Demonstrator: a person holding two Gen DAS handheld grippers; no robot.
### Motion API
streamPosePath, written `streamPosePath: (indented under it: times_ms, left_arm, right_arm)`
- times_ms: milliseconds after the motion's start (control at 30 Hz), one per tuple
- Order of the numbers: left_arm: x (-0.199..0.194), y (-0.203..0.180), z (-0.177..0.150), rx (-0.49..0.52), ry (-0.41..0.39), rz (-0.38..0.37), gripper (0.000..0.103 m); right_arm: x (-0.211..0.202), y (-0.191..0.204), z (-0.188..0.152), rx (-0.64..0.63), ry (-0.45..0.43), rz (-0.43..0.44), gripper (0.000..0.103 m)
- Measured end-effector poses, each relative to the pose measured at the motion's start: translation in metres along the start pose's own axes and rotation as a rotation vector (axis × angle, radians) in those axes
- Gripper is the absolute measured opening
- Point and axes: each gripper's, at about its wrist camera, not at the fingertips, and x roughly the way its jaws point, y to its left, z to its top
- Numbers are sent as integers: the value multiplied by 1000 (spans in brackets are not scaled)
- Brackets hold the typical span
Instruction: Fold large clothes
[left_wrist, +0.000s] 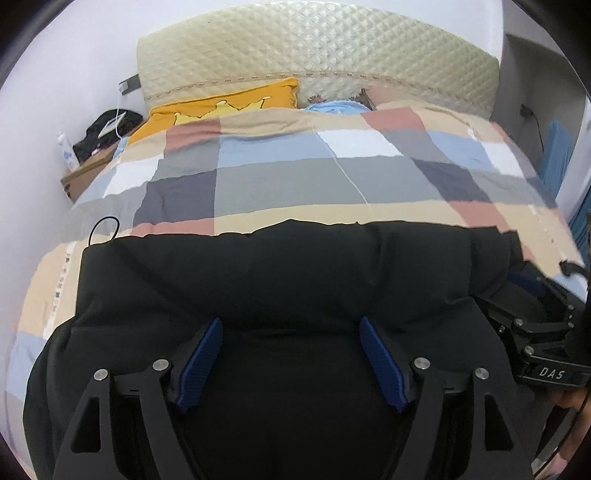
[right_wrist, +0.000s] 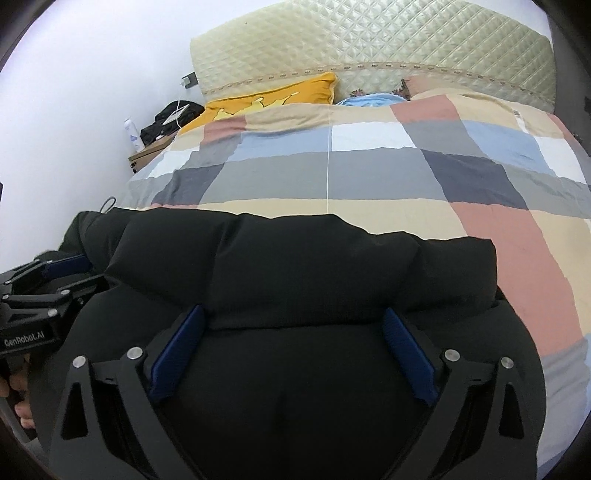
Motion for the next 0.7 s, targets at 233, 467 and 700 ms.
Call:
streamPosePath:
  times_ms: [233, 467, 700]
  left_arm:
    - [-7, 15, -8, -28, -29, -110, 78]
    - [-51, 65, -6, -112, -139, -91, 78]
    - [-40, 175, -8, -415, -68, -55, 78]
  right_arm:
    - [-11, -15, -3, 49, -20, 106, 97]
    - [-48, -62, 0, 177, -94, 130, 97]
    - [-59, -128, -9, 350, -53, 74, 97]
